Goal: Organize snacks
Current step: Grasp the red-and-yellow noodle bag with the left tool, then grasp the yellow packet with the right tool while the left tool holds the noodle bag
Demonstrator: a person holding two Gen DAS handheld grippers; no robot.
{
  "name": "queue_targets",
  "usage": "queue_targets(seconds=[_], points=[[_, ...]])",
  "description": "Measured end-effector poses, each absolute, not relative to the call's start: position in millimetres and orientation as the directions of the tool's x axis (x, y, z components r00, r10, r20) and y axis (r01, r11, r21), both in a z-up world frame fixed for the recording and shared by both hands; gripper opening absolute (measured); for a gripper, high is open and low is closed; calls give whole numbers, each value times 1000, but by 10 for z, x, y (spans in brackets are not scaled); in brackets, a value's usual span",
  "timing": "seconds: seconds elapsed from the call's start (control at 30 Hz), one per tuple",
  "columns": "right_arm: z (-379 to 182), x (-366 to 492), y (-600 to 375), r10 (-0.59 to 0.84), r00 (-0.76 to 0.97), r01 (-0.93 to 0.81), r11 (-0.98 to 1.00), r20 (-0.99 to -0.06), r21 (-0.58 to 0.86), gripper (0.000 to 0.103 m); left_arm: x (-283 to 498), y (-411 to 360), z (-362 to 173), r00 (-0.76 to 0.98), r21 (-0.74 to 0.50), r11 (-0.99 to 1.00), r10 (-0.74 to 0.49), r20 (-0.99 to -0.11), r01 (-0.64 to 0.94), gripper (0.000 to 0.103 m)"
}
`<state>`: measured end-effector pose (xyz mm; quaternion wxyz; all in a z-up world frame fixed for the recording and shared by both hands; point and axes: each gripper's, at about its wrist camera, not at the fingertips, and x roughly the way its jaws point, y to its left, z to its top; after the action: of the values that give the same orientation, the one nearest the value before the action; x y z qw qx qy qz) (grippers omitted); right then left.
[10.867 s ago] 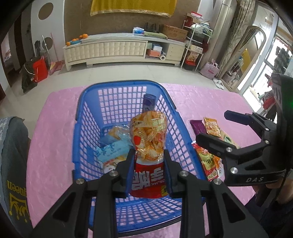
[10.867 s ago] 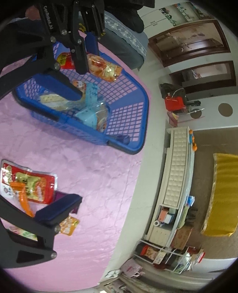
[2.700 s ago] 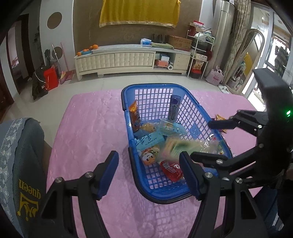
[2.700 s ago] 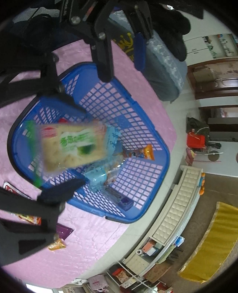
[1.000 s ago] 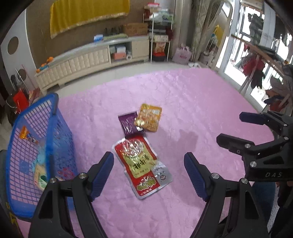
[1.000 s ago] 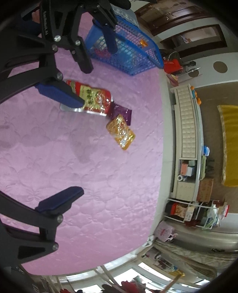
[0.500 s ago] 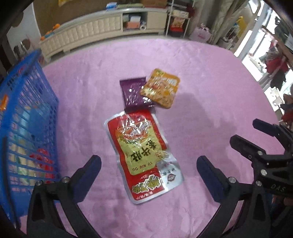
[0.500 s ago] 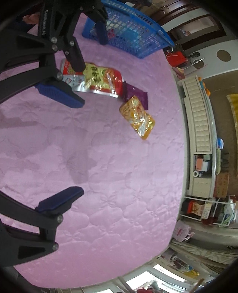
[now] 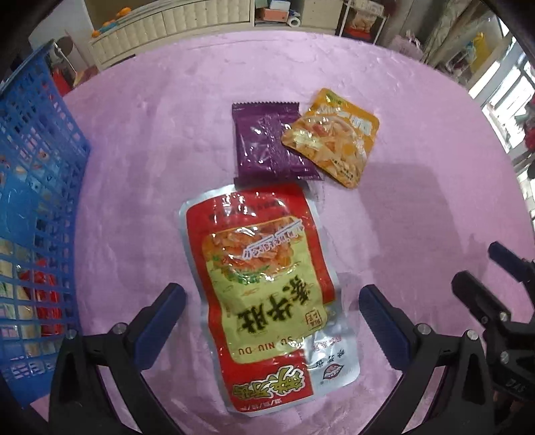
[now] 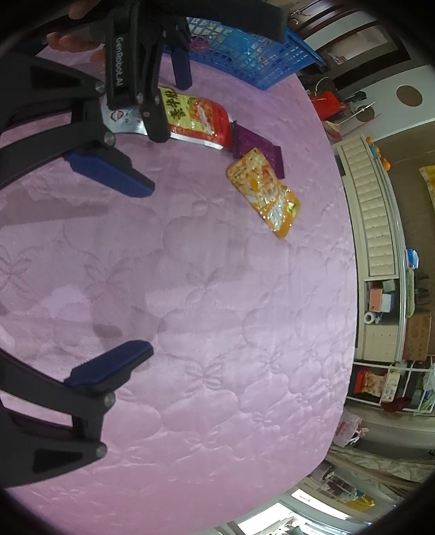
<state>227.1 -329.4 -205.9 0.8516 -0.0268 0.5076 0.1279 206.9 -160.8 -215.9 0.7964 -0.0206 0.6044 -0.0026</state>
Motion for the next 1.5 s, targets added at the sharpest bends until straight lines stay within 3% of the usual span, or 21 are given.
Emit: queue_targets(seconds=[0.1, 0.17, 0.23, 0.43, 0.73, 0.93, 1.07, 1.17, 1.5], points=[[-2078, 2271, -3319, 196, 447, -243, 966, -873, 92, 90, 2078, -1695, -2193, 250, -21, 1000, -17, -968, -14, 101], [-2096, 2282, -3323, 198, 445, -241, 966, -873, 96, 90, 2058, -1684, -2172, 255, -18, 999, -7, -967, -43, 93], [-2109, 2279, -3324, 200, 440, -239, 966, -875, 101, 90, 2025, -1683, -2139, 259, -19, 998, -1, -966, -65, 77], [-2125, 2247, -3245, 213, 426, -240, 964, -879, 117, 90, 1986, -1706, -2048, 252, -50, 999, -45, -967, -13, 44], [-1894, 2372, -3071, 239, 425, -311, 944, -873, 107, 90, 1780, -1523, -1806, 314, -148, 988, -152, -937, 38, 41], [-1690, 2581, -2818, 286, 444, -451, 890, -849, 65, 90, 1790, -1402, -1573, 393, -140, 990, -139, -909, 27, 41], [-1669, 2765, -2655, 309, 439, -518, 854, -844, 43, 96, 1884, -1315, -1527, 419, -96, 995, -99, -903, 30, 41], [-1711, 2900, -2535, 331, 433, -575, 818, -838, 26, 103, 1946, -1286, -1551, 423, -77, 997, -79, -903, 21, 42], [-2091, 3343, -2212, 324, 361, -671, 742, -875, -3, 103, 2287, -1262, -1679, 408, -63, 998, -66, -911, 19, 42]])
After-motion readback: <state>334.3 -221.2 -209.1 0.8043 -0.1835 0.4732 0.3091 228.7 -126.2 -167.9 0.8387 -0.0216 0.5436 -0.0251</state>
